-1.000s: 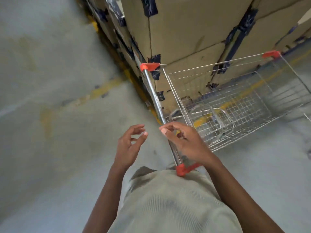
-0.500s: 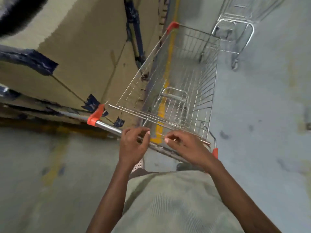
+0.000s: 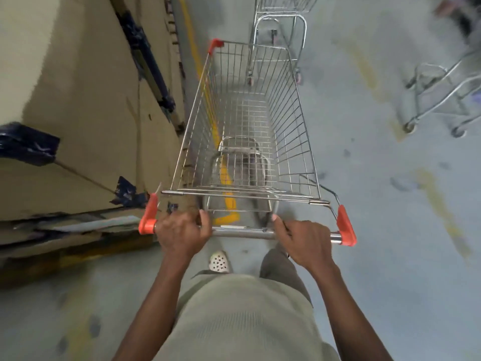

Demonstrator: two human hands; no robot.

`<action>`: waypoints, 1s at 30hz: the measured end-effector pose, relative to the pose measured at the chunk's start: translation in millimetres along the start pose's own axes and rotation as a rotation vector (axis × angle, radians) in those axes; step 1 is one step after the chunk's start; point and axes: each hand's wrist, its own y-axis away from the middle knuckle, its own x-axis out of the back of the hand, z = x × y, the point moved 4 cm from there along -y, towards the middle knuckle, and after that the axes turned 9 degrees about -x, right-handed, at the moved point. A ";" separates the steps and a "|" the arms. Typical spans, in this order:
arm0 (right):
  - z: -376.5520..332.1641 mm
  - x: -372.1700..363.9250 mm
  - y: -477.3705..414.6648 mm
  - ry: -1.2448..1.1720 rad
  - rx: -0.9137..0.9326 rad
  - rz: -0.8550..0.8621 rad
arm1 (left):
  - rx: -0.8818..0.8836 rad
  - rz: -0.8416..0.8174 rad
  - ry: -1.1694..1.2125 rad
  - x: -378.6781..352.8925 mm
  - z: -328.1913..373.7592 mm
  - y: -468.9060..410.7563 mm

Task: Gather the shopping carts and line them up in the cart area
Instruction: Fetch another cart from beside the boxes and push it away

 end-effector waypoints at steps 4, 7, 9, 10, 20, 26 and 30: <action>-5.9 -11.2 4.5 0.002 -0.153 0.116 | -0.003 -0.060 -0.024 -2.3 -4.0 0.6; -2.0 -11.0 -5.8 0.028 -0.175 0.148 | -0.025 -0.062 -0.017 -4.2 2.9 -8.2; 0.9 -6.9 -17.9 0.028 -0.174 0.177 | -0.049 -0.024 -0.021 -4.9 9.8 -17.8; 2.3 -3.6 -26.3 0.023 -0.176 0.203 | -0.046 -0.011 -0.025 -5.0 13.5 -25.0; 30.0 19.7 -134.8 0.028 -0.136 0.242 | -0.030 0.022 -0.014 -17.0 60.1 -122.7; 36.3 31.6 -186.0 0.002 -0.132 0.252 | -0.064 0.009 -0.010 -36.6 66.0 -193.5; 43.6 36.9 -212.8 -0.013 -0.149 0.239 | -0.109 0.064 0.018 -39.3 79.4 -236.8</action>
